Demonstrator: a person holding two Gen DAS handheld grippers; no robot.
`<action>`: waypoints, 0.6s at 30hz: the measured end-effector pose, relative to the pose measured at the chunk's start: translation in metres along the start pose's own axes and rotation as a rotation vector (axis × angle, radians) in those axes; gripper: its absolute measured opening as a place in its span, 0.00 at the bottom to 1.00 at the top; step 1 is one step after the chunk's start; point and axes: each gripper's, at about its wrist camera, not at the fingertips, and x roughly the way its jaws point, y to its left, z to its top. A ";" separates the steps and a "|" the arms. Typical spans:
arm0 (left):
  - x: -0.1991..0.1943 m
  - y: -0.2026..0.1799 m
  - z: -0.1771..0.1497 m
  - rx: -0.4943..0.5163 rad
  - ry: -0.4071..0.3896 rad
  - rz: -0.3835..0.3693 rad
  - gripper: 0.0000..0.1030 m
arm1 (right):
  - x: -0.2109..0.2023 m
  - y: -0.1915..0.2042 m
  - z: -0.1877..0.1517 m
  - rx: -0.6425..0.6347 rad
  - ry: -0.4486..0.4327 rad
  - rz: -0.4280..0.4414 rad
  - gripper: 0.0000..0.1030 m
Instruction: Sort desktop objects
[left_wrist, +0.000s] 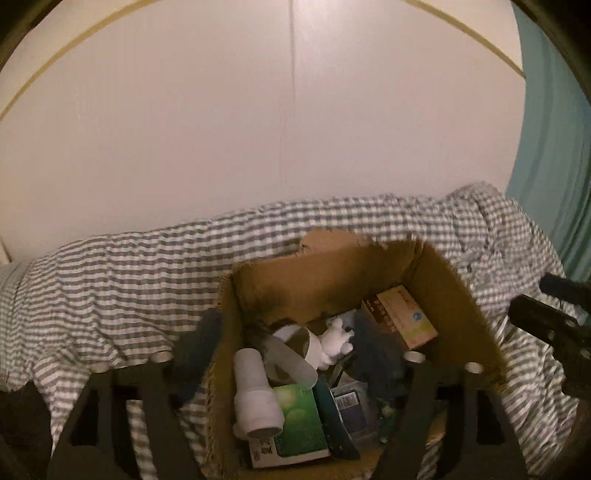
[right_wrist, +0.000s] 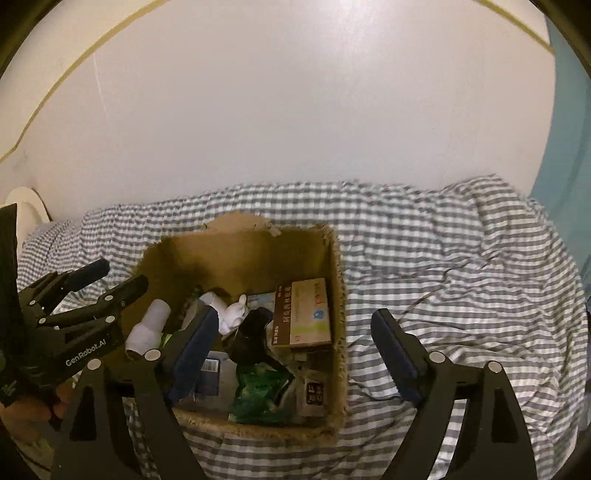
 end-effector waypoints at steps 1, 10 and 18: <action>-0.007 0.000 0.002 -0.017 -0.009 -0.002 0.87 | -0.011 -0.001 0.001 0.011 -0.016 0.005 0.86; -0.117 -0.009 -0.005 -0.069 -0.139 -0.002 1.00 | -0.136 0.014 0.000 0.047 -0.242 -0.058 0.96; -0.156 -0.019 -0.062 -0.075 -0.141 0.014 1.00 | -0.183 0.005 -0.068 0.099 -0.267 -0.054 0.99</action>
